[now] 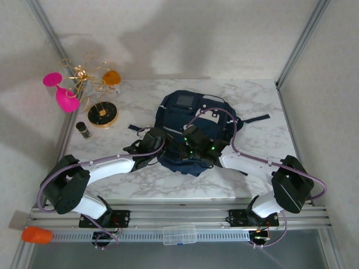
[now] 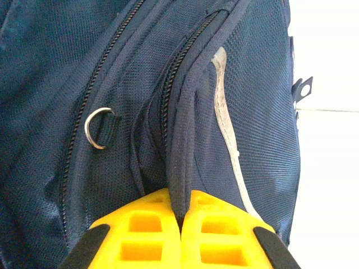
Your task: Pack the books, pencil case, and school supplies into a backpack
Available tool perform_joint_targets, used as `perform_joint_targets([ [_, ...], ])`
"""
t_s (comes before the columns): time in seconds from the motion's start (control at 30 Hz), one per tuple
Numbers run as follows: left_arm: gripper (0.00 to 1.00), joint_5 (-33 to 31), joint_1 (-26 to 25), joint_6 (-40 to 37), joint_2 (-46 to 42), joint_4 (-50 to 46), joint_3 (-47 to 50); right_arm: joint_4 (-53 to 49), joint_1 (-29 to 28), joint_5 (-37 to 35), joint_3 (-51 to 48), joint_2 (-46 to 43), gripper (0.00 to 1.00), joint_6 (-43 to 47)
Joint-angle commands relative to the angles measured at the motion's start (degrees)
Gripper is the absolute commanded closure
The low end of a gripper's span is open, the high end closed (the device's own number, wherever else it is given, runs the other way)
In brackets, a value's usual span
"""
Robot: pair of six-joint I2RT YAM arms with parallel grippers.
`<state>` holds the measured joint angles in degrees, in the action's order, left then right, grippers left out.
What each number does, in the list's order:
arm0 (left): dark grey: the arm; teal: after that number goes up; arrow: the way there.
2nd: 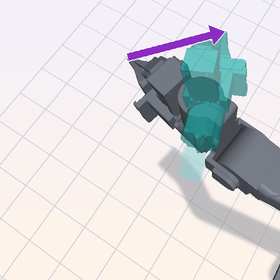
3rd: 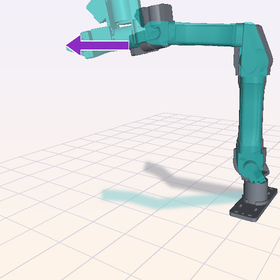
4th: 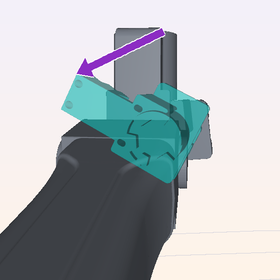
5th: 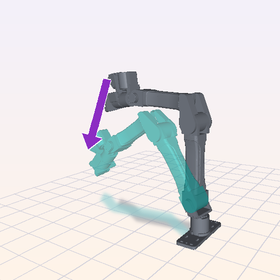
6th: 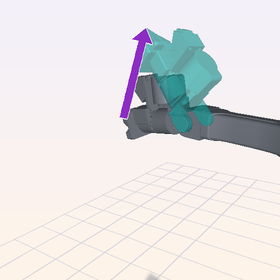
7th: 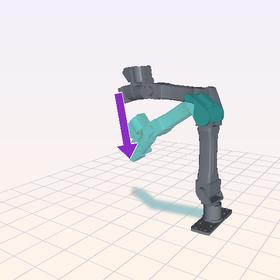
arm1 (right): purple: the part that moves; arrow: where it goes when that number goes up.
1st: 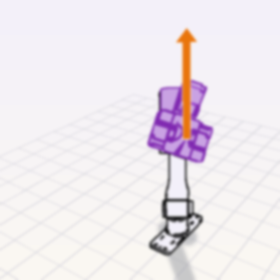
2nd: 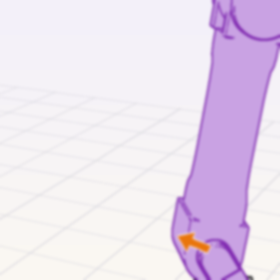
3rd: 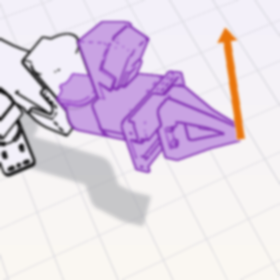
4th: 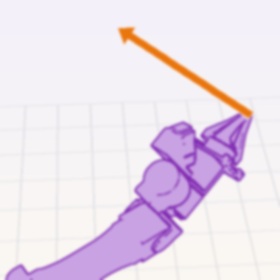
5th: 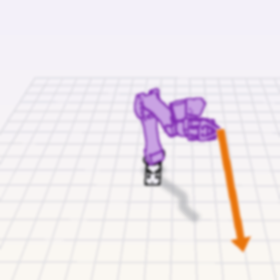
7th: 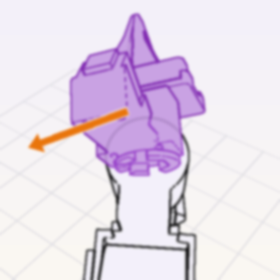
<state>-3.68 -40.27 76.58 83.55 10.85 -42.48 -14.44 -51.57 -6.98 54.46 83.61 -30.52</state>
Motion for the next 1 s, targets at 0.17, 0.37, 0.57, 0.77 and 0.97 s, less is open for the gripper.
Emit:
perform_joint_targets([
  [0.17,1.00,-7.3,11.5,-14.7,-5.3,-10.9,-1.0,-10.5,9.6,-7.4,-8.0,-11.1,1.00,-1.5],
  [0.37,1.00,-2.8,15.2,-21.6,-2.5,-12.1,-4.3,-7.7,18.4,-7.1,-8.1,-9.7,1.00,2.2],
  [0.57,1.00,-2.0,15.3,-28.8,-0.2,-13.7,-6.4,-0.9,23.6,-5.7,-5.2,-6.4,1.00,5.8],
  [0.77,1.00,-1.0,15.5,-36.8,-1.0,-15.8,-6.0,1.8,25.5,-2.3,-2.5,-3.4,1.00,17.2],
  [0.97,1.00,0.0,17.8,-44.9,1.3,-18.2,-9.8,7.9,22.6,12.5,-4.9,-5.4,1.00,22.7],
])
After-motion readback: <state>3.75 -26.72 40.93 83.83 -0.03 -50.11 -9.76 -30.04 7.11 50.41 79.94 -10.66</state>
